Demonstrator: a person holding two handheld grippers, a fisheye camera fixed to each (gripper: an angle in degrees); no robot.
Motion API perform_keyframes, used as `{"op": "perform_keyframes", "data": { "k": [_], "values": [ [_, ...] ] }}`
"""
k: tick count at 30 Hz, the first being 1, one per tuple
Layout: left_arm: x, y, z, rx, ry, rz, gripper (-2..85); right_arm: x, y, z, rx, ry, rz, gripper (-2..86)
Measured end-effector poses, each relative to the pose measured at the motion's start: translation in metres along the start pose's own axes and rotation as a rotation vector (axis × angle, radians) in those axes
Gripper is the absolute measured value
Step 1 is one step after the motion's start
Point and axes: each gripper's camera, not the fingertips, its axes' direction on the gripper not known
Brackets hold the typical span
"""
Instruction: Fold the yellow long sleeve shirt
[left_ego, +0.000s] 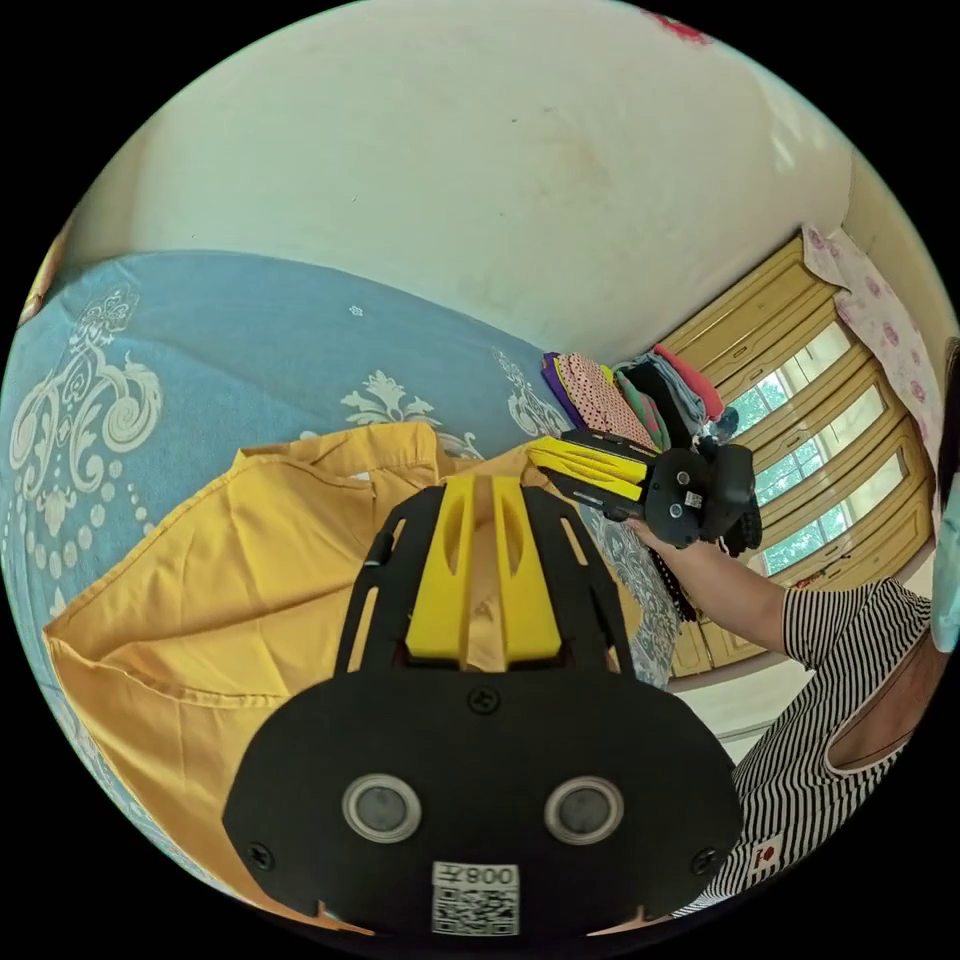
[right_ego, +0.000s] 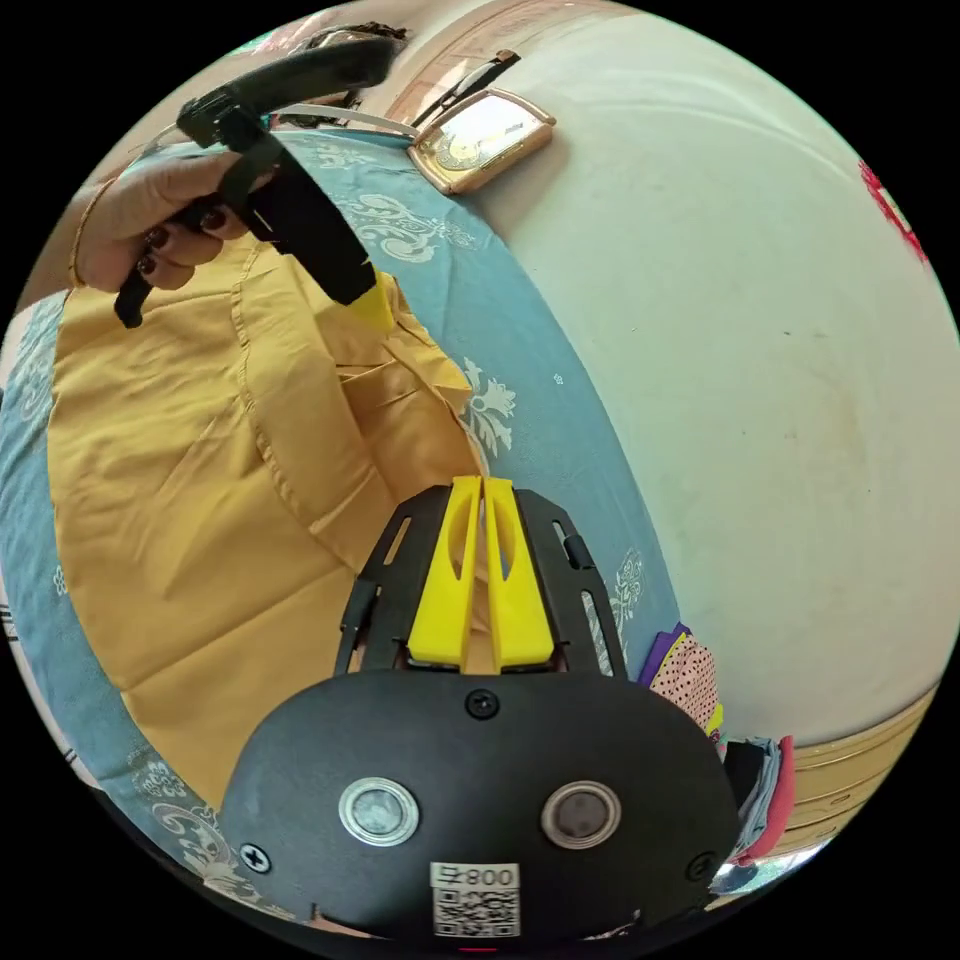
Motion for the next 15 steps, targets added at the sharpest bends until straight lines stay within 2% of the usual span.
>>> {"op": "perform_keyframes", "data": {
  "k": [3, 5, 7, 11, 15],
  "values": [
    [-0.016, 0.007, -0.017, 0.021, 0.002, -0.009, 4.8, 0.04, -0.018, 0.025, -0.063, -0.125, 0.073, 2.5],
    [-0.024, 0.028, -0.033, 0.011, -0.036, -0.011, 5.7, 0.065, -0.023, 0.035, -0.111, -0.281, 0.151, 7.0],
    [-0.033, 0.051, -0.042, -0.013, -0.052, -0.032, 6.3, 0.073, -0.015, 0.027, -0.068, -0.339, 0.207, 8.3],
    [-0.063, 0.11, -0.063, -0.047, -0.051, -0.169, 7.0, 0.037, 0.013, -0.008, 0.014, -0.321, 0.133, 8.8],
    [-0.094, 0.14, -0.074, -0.029, -0.002, -0.299, 7.3, -0.034, 0.04, -0.034, 0.06, -0.117, -0.086, 7.3]
  ]
}}
